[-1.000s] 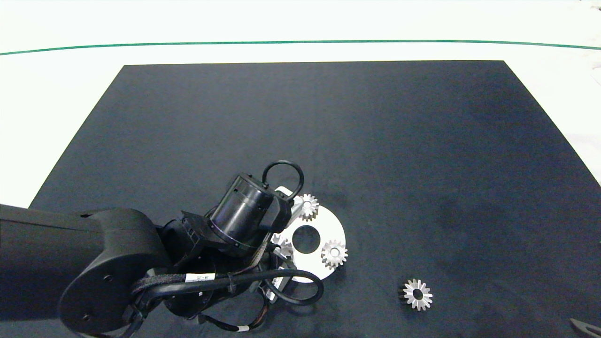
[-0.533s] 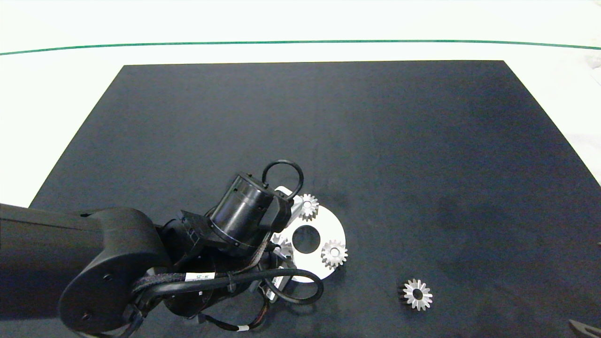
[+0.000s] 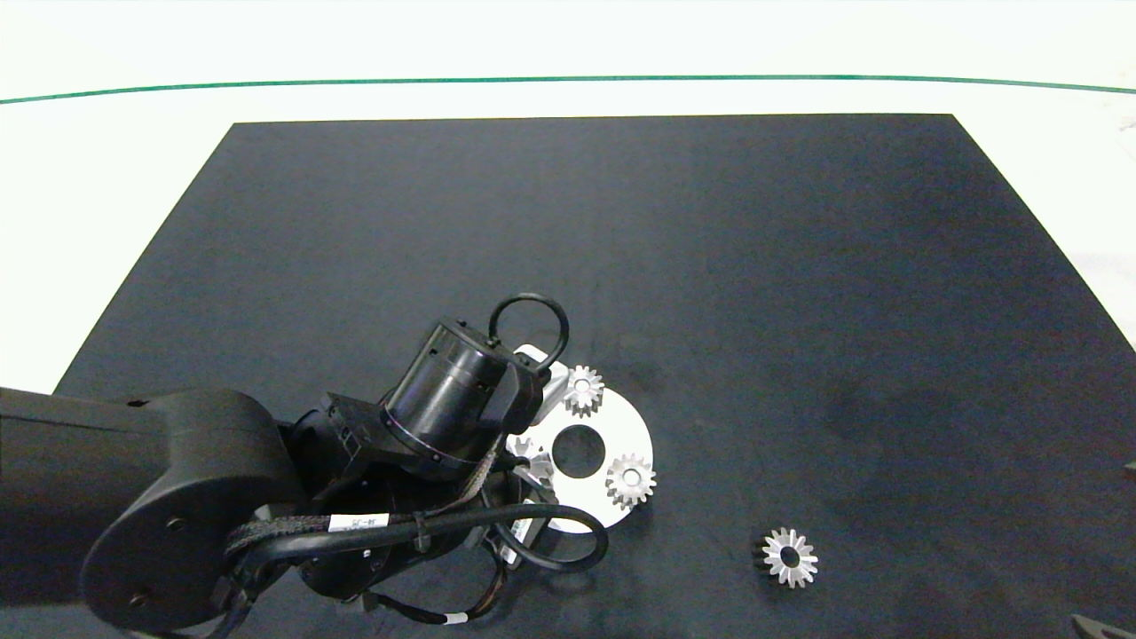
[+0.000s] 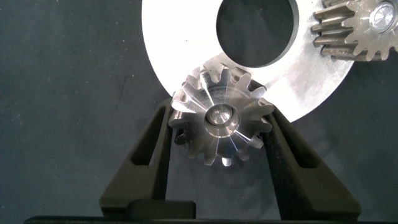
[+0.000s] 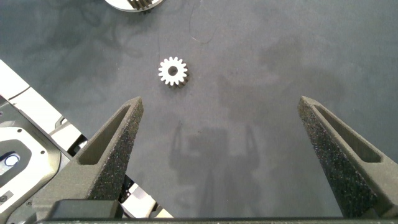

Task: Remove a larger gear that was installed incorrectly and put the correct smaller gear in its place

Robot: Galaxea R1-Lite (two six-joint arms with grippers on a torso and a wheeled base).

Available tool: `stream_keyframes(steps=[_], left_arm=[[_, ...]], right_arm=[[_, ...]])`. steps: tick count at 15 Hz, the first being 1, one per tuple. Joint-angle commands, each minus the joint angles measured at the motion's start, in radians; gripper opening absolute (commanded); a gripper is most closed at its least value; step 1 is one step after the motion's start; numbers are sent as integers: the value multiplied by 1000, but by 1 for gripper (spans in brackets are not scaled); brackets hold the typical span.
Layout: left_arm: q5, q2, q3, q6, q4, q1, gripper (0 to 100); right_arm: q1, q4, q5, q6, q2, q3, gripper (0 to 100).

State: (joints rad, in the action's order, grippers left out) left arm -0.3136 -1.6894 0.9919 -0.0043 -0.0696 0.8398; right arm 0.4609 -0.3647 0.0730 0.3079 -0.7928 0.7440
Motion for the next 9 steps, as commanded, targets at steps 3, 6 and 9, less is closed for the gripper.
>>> stream_keyframes(steps=[3,6,9], left_arm=[[-2,57,7,1,-27,-2,43],[-2,80,11,3,-35,-5,43],[-2,92,30,1,-59,-5,43]], right_arm=[[1,-2,1,2,-2,0,100],[1,0,1,2,-3,0,100],[1,-2,1,2,-3,0,100]])
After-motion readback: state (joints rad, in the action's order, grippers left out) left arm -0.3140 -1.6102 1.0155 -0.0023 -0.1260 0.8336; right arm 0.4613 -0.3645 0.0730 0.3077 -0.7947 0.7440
